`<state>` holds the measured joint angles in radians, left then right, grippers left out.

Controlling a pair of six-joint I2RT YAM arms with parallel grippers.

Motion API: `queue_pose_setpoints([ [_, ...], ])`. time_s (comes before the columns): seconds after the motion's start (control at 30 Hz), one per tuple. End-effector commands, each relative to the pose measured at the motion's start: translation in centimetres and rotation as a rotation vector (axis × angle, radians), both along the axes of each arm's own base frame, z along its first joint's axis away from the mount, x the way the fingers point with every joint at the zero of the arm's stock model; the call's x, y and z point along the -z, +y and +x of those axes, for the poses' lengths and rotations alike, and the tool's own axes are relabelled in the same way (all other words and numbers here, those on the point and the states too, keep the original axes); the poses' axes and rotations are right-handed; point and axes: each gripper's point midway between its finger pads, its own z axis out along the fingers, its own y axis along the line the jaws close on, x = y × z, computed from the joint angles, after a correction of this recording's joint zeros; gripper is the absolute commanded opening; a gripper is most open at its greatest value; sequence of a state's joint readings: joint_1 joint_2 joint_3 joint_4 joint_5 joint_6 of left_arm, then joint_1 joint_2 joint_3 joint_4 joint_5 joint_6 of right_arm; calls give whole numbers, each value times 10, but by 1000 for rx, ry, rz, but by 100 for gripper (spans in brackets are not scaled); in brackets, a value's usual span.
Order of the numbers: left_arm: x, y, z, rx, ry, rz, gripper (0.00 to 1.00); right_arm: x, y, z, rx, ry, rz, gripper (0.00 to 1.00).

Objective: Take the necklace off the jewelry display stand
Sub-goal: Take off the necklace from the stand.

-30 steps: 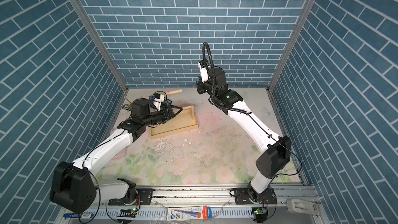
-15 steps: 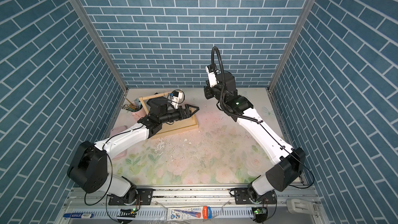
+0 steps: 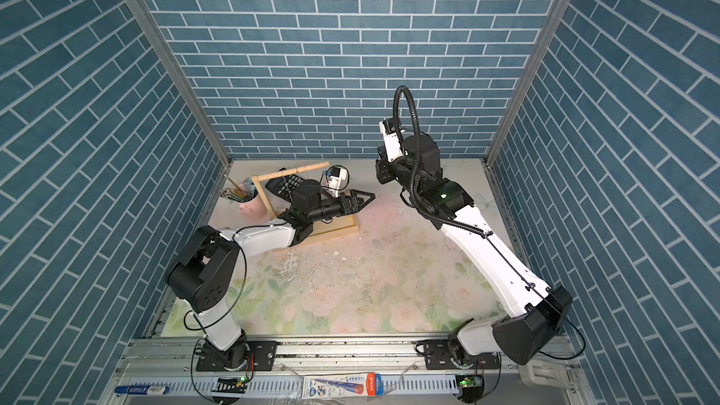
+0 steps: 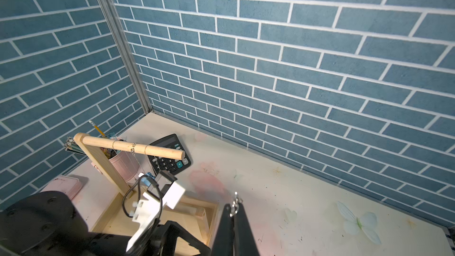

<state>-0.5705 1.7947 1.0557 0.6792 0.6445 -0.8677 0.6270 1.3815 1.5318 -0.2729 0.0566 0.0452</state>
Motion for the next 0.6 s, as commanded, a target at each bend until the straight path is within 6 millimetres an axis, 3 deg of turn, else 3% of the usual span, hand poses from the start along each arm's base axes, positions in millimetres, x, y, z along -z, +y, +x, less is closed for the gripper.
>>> queue_pose_setpoints([
  [0.0, -33, -13, -1, 58, -122, -78, 99, -1, -5, -9, -16, 6, -4, 0],
  [0.2, -34, -25, 0, 112, -156, -106, 97, -4, -8, -14, -26, 4, -2, 0],
  [0.57, -31, -42, -5, 192, -190, -130, 82, -1, -11, -16, -25, 6, -6, 0],
])
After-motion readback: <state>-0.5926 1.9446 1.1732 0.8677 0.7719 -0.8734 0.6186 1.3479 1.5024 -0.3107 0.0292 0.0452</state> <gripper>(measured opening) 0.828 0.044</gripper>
